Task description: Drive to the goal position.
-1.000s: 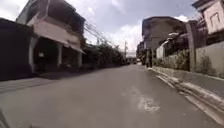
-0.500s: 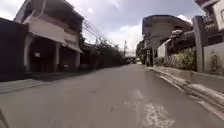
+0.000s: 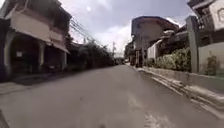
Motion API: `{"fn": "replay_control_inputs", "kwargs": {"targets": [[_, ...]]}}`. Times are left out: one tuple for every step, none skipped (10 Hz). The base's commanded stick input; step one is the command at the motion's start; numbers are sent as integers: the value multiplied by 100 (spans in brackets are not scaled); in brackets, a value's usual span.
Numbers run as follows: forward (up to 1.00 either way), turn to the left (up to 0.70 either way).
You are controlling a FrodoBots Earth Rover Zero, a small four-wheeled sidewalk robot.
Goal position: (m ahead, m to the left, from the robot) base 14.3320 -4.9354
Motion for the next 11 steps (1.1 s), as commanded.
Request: {"fn": "replay_control_inputs", "kwargs": {"targets": [[70,1],[70,1],[70,1],[70,1],[70,1],[70,1],[70,1],[70,1],[70,1],[70,1],[70,1]]}}
